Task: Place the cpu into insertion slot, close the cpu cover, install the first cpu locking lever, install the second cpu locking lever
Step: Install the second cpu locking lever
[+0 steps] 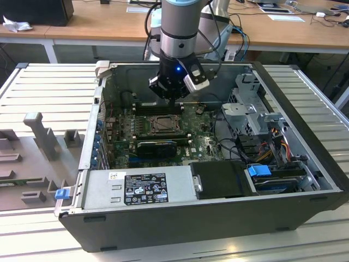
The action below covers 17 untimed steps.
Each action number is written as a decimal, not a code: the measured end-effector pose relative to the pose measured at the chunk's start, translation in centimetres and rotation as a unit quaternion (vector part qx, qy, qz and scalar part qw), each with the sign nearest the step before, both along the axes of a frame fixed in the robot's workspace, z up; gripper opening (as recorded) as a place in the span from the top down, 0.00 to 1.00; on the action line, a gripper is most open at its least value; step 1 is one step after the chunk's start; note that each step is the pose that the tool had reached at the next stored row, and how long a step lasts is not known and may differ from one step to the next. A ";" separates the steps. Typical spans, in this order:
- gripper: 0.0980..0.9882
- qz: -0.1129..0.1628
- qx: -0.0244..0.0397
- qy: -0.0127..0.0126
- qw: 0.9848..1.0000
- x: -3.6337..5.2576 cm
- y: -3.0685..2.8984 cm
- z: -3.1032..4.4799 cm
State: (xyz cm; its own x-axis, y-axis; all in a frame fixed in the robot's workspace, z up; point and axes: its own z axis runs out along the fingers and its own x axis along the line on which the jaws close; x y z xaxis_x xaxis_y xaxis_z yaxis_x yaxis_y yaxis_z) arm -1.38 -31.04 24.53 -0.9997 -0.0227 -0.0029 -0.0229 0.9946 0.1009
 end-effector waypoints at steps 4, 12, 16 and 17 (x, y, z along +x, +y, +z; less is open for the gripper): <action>0.99 0.000 0.000 0.000 1.000 0.00 -0.53 0.00; 0.99 0.000 0.000 0.000 1.000 0.00 -1.24 0.00; 0.99 0.000 0.000 0.000 1.000 0.00 -1.64 0.00; 0.99 0.000 0.000 0.000 1.000 0.00 -1.67 0.00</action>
